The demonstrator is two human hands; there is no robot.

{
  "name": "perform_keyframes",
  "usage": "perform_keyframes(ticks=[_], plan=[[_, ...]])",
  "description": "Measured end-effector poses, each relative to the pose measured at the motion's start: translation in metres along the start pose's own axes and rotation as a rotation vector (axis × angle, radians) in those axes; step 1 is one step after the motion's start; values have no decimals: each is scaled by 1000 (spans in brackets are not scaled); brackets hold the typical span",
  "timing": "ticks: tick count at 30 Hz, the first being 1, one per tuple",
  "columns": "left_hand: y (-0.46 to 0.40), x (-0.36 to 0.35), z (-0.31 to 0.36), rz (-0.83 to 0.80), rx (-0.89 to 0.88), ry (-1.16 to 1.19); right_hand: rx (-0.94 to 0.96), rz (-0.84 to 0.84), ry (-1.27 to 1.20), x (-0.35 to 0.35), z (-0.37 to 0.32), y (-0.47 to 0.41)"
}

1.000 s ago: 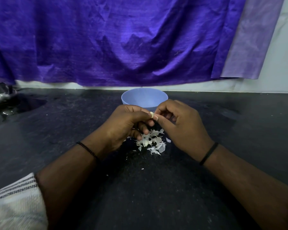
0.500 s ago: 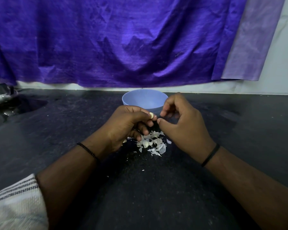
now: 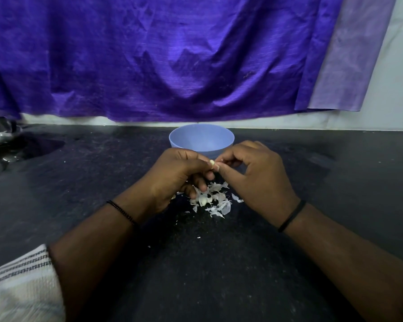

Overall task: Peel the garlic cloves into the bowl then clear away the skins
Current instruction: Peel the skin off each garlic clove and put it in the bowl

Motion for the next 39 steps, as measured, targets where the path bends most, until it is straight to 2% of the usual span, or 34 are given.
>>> perform_keyframes(ticks=[3, 7, 10, 15, 27, 34, 39], plan=[[-1, 0, -1, 26, -8, 5, 32, 3, 30, 0, -4, 1], [-3, 7, -2, 89, -9, 40, 5, 8, -64, 1, -3, 1], [-4, 10, -2, 117, -1, 66, -14, 29, 0, 3, -1, 0], [-4, 10, -3, 90, 18, 88, -63, -23, -38, 0, 2, 1], [-1, 5, -3, 25, -1, 3, -6, 1, -7, -1, 1, 1], [-3, 30, 2, 374, -76, -222, -87, 8, -59, -1, 5, 2], [-1, 34, 9, 487, -185, -466, -85, 86, -20, -5, 9, -8]])
Point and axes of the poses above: each hand's wrist, its own y-axis away from the middle knuckle, its own x-axis out of the back of the hand, z = x × y, the point moved 7 cm from there along -y, towards the middle knuckle, and after that the axes turned 4 degrees about z, right-handed, at the moved point
